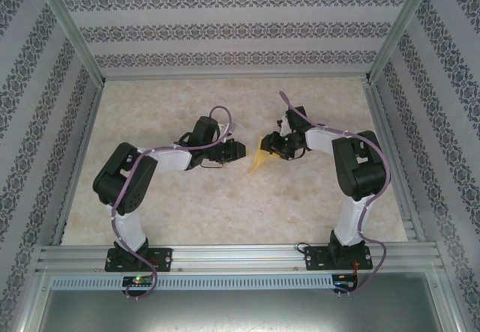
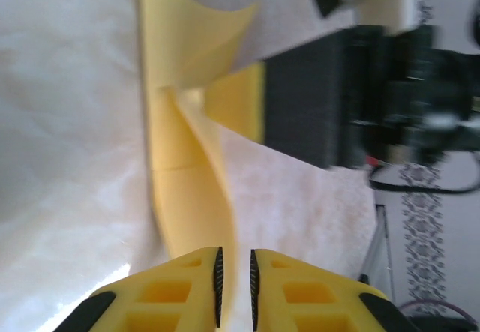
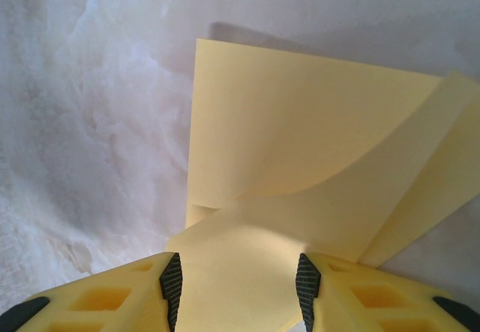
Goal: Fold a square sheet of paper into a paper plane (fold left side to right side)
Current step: Fold the wing for the fifth time at the center of the table.
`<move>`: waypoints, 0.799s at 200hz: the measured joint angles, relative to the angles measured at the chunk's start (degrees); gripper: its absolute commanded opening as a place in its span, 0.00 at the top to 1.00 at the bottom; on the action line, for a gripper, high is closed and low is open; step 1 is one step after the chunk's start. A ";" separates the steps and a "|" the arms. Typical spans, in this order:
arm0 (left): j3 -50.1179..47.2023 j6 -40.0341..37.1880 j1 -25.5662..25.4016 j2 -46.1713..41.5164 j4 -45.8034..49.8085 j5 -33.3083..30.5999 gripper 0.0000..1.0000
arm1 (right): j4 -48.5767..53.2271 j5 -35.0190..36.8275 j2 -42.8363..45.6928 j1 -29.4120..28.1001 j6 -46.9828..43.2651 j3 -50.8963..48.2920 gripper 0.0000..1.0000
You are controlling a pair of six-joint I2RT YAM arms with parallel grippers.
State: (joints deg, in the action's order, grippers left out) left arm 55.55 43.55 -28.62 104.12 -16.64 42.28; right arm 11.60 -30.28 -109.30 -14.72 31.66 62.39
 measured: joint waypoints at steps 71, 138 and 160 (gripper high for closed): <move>3.54 2.95 -5.75 2.01 -1.36 8.15 0.84 | 0.02 -0.07 0.00 -0.02 -0.13 0.00 0.52; 8.39 2.05 -5.99 9.49 0.50 8.28 0.84 | 0.11 -0.15 0.00 -0.02 -0.17 0.00 0.52; 9.20 0.90 -5.99 10.60 2.58 7.82 0.84 | 0.13 -0.15 0.00 -0.02 -0.20 0.00 0.52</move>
State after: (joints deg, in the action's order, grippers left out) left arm 64.75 44.45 -34.61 114.72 -14.06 50.11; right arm 11.73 -30.44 -109.30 -14.74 31.46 62.39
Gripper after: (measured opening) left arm 0.157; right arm 0.483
